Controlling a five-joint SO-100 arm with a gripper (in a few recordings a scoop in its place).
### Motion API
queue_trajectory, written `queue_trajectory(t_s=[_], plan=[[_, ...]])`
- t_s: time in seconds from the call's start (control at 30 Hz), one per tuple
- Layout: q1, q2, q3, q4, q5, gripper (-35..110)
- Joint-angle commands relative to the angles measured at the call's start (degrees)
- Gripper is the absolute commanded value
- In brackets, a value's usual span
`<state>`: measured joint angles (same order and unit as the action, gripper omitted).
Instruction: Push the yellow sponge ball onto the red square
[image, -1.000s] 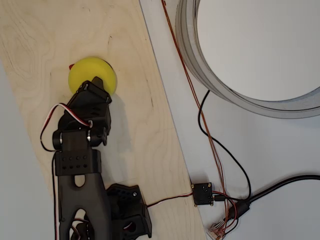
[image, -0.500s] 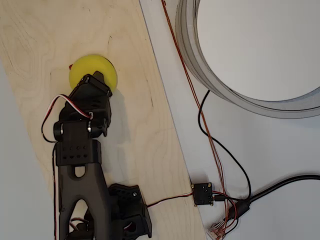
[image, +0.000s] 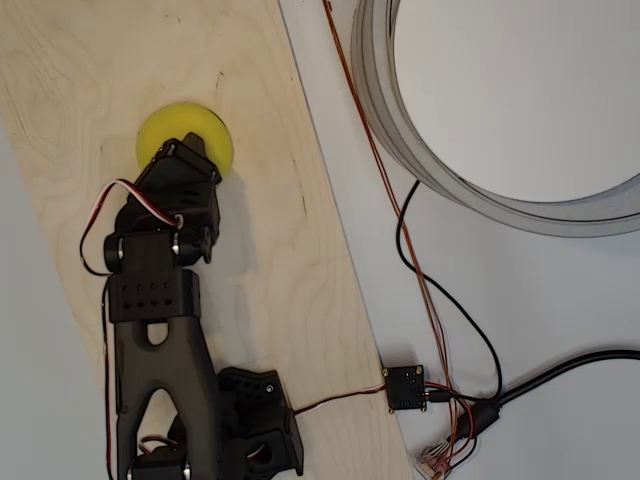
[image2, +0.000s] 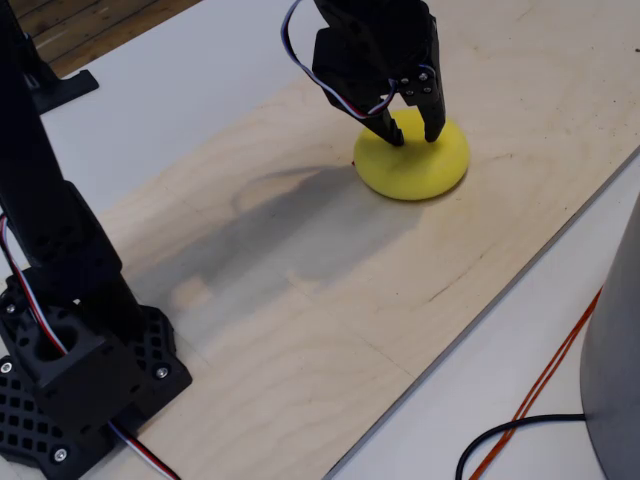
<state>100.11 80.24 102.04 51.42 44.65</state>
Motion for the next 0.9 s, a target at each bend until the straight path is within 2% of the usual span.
queue_trajectory(t_s=[0.0, 0.87], plan=[[0.2, 0.3, -2.2, -0.4, 0.4, 9], [1.9, 8.5, 3.3, 0.4, -2.6, 10]])
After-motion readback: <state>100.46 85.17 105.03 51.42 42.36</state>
